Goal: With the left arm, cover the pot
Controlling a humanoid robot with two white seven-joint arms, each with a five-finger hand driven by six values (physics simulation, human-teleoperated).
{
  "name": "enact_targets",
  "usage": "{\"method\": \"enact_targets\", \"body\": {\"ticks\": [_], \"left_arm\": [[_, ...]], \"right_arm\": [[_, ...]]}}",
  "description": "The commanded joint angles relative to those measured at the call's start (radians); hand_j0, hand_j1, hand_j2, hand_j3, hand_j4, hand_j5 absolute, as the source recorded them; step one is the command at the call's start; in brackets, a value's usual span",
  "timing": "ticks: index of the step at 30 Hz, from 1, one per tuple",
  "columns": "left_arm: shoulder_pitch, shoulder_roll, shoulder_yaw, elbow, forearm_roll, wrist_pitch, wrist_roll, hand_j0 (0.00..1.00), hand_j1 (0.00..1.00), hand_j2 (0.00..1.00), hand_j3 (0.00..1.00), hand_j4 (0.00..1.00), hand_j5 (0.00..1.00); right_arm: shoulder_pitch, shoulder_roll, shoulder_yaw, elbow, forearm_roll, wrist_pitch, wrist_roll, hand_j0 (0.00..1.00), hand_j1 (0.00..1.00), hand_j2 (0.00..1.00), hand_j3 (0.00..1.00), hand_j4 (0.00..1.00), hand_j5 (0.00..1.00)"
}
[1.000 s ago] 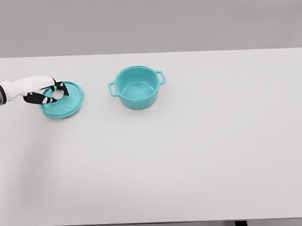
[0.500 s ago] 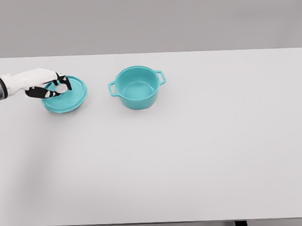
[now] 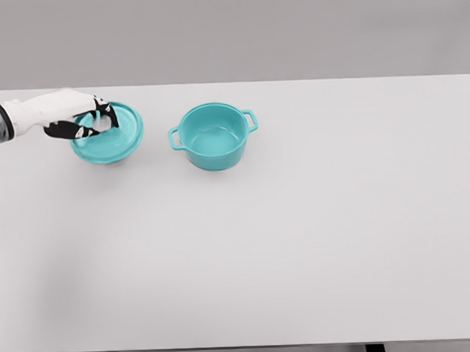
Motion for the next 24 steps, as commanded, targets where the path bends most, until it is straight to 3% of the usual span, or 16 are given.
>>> {"method": "enact_targets", "body": {"ticks": [1,24], "left_arm": [[0.000,0.003,0.000,-0.009,0.007,0.002,0.000,0.53,0.53,0.53,0.53,0.53,0.53],[-0.043,-0.037,-0.012,-0.121,0.007,0.006,0.000,0.53,0.53,0.53,0.53,0.53,0.53]], "right_arm": [[0.000,0.000,0.000,-0.001,0.000,0.000,0.000,1.00,1.00,1.00,1.00,1.00,1.00],[0.000,0.000,0.000,0.001,0.000,0.000,0.000,1.00,1.00,1.00,1.00,1.00,1.00]]}}
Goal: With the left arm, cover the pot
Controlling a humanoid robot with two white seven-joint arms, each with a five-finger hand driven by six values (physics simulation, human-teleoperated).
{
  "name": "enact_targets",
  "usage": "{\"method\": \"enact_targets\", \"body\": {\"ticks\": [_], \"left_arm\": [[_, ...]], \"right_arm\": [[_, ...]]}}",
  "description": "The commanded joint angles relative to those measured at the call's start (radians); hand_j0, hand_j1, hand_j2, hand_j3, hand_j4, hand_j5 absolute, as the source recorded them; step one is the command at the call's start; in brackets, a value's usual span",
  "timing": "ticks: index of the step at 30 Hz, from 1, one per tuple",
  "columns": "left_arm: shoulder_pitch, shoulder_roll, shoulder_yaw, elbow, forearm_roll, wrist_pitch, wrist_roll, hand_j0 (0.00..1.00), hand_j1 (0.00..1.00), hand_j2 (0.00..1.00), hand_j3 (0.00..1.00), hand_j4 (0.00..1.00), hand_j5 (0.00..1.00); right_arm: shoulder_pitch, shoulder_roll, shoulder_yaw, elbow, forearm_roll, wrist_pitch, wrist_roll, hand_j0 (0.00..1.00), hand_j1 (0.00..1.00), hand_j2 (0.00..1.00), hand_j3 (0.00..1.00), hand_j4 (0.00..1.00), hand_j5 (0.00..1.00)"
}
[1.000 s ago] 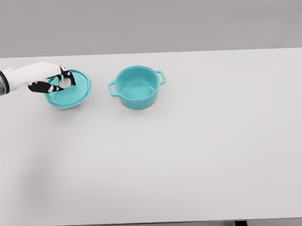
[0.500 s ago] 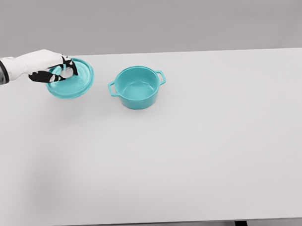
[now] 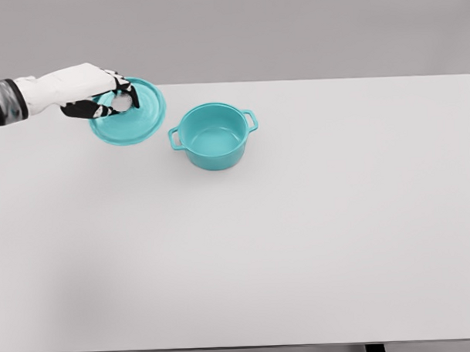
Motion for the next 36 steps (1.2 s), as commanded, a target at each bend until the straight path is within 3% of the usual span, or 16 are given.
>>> {"method": "enact_targets", "body": {"ticks": [1,36], "left_arm": [[0.000,-0.015,0.001,-0.008,0.007,0.003,0.000,0.53,0.53,0.53,0.53,0.53,0.53],[-0.038,-0.187,-0.036,0.032,-0.007,0.007,0.000,0.53,0.53,0.53,0.53,0.53,0.53]], "right_arm": [[0.000,0.000,0.000,0.001,0.000,0.000,0.000,1.00,1.00,1.00,1.00,1.00,1.00],[0.000,0.000,0.000,0.001,0.000,0.000,0.000,1.00,1.00,1.00,1.00,1.00,1.00]]}}
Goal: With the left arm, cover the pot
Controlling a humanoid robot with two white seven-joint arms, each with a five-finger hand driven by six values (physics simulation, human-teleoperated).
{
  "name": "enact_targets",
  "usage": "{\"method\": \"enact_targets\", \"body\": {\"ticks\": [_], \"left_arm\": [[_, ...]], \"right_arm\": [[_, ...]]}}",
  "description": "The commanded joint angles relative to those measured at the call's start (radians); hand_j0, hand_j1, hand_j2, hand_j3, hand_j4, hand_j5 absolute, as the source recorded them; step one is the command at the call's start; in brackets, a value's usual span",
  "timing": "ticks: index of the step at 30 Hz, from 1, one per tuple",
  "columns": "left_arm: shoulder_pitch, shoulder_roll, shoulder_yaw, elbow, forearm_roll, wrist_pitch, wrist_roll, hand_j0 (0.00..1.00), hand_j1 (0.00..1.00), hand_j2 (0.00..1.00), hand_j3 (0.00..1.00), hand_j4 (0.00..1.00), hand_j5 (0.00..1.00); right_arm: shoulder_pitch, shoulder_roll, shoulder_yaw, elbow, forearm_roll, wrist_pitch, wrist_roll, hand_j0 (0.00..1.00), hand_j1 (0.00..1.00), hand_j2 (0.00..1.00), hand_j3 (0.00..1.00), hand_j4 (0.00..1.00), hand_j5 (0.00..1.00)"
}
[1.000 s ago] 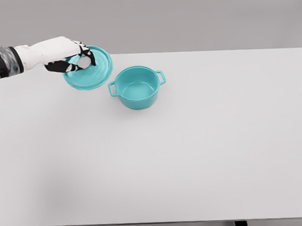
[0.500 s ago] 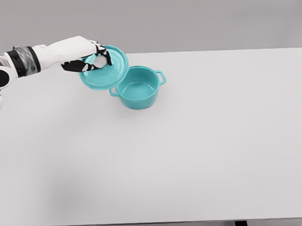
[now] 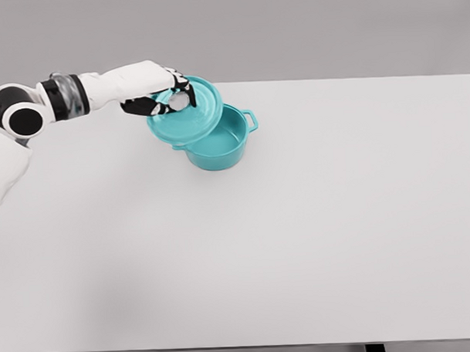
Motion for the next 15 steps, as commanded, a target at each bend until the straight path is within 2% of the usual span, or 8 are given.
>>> {"method": "enact_targets", "body": {"ticks": [1,15], "left_arm": [[0.000,-0.010,0.000,0.015,0.007,0.003,0.000,0.53,0.53,0.53,0.53,0.53,0.53],[0.000,-0.085,0.000,0.067,0.004,0.003,0.000,0.53,0.53,0.53,0.53,0.53,0.53]], "right_arm": [[0.000,0.000,0.000,0.001,0.000,0.000,0.000,1.00,1.00,1.00,1.00,1.00,1.00],[0.000,0.000,0.000,0.001,0.000,0.000,0.000,1.00,1.00,1.00,1.00,1.00,1.00]]}}
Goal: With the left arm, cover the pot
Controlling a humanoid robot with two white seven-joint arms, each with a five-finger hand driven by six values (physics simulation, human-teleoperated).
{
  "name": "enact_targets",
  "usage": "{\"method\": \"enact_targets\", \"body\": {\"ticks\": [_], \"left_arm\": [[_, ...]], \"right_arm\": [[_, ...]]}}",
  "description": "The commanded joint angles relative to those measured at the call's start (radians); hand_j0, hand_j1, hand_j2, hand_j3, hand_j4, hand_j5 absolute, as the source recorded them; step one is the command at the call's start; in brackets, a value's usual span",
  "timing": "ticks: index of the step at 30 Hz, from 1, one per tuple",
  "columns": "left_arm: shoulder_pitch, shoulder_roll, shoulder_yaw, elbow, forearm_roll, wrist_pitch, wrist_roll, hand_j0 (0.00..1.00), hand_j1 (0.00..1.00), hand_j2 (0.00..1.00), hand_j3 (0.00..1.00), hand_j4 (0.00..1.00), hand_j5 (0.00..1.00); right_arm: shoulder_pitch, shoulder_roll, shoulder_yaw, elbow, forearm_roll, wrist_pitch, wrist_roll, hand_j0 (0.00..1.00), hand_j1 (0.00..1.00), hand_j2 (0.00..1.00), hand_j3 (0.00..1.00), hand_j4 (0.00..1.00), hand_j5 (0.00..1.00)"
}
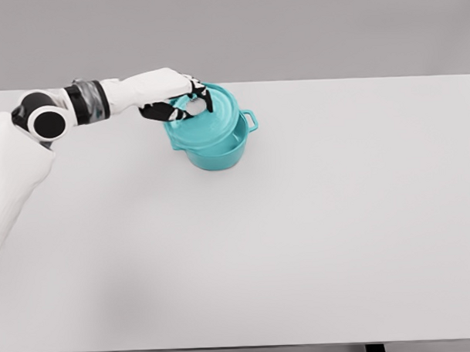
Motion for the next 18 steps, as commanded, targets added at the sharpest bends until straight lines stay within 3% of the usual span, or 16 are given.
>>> {"method": "enact_targets", "body": {"ticks": [1,18], "left_arm": [[0.000,-0.011,0.001,0.014,0.007,0.003,0.000,0.53,0.53,0.53,0.53,0.53,0.53],[-0.006,-0.071,0.002,0.094,0.001,0.005,0.000,0.53,0.53,0.53,0.53,0.53,0.53]], "right_arm": [[0.000,0.000,0.000,-0.001,0.000,0.000,0.000,1.00,1.00,1.00,1.00,1.00,1.00],[0.000,0.000,0.000,0.000,0.000,0.000,0.000,1.00,1.00,1.00,1.00,1.00,1.00]]}}
